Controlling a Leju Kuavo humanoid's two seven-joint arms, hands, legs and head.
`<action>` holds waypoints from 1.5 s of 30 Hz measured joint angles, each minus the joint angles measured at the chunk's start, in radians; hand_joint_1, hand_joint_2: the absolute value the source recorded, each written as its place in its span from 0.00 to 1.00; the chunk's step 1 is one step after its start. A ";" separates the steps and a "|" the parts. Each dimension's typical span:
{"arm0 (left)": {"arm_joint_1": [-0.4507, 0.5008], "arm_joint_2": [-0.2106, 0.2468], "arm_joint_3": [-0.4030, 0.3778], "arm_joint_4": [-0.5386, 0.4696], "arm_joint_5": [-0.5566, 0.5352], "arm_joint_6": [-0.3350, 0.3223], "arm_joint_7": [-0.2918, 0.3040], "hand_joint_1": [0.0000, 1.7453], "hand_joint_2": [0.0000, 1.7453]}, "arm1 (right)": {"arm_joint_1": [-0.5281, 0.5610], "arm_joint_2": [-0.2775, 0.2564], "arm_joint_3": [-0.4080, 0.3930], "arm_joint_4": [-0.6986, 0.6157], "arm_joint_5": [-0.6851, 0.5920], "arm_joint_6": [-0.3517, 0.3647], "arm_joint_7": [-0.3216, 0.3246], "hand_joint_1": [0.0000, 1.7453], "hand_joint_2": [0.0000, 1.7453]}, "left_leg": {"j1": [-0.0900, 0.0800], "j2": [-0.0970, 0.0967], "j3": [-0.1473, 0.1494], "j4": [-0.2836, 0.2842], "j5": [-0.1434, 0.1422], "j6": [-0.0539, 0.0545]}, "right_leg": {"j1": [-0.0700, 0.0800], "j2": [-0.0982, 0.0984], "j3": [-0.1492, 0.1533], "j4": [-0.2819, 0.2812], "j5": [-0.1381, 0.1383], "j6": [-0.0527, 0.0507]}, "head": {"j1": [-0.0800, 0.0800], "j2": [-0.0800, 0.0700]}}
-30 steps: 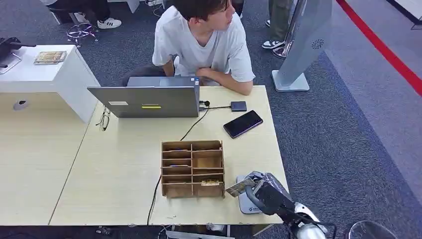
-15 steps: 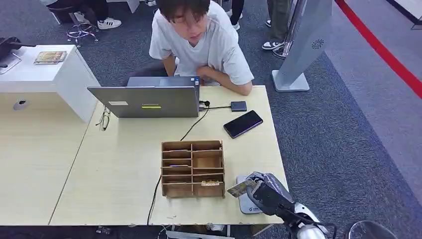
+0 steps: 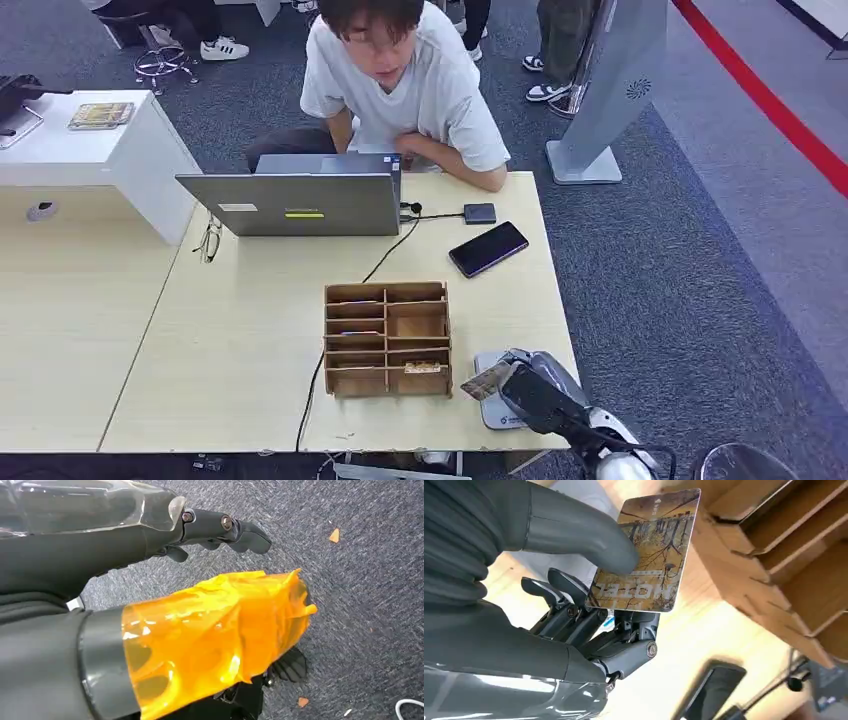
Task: Pass the card to the sensor for recognition and then transmit it.
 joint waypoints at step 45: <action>-0.012 -0.014 0.004 0.011 0.000 0.009 0.014 0.00 0.00 | -0.045 0.007 0.029 0.062 0.340 -0.103 0.255 1.00 1.00 | 0.000 0.000 0.002 0.000 0.000 0.000 | 0.000 0.000 0.002 0.000 0.000 0.000 | 0.000 0.000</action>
